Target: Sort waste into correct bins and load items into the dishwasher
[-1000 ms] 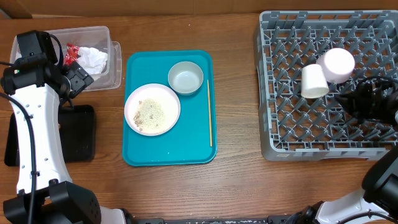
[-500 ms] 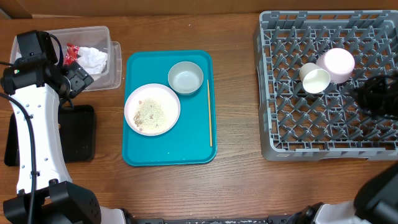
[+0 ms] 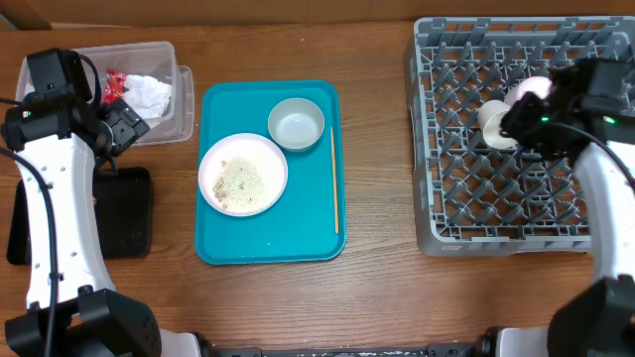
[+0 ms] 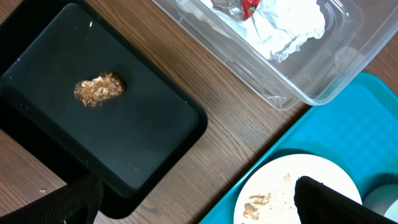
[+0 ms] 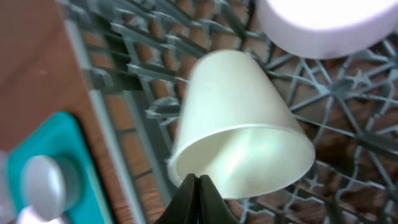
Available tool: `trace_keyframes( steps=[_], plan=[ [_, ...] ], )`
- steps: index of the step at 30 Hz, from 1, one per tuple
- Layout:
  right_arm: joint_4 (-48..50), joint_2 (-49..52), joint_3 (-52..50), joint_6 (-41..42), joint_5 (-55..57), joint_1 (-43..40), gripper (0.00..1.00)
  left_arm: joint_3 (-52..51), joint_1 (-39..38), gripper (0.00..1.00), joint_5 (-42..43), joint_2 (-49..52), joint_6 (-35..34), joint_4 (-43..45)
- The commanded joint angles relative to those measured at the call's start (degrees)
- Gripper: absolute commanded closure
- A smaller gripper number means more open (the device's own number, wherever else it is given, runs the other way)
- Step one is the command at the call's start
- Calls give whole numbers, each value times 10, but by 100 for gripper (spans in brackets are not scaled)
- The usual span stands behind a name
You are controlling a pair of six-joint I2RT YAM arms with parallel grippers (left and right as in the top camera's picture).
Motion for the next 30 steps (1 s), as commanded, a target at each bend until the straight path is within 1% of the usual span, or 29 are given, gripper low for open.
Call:
trace_keyframes(
  steps=[1,15,23,30],
  plan=[
    [0,22,4,16,70,3,96,-3,0,0,-5,4,-6,1],
    [-18,78,0,15,76,3,96,-3,0,0,-5,4,-6,1],
    [13,78,-50,18,89,3,96,-3,0,0,-5,4,-6,1],
    [25,78,-72,24,91,3,96,-3,0,0,-5,4,-6,1]
  ],
)
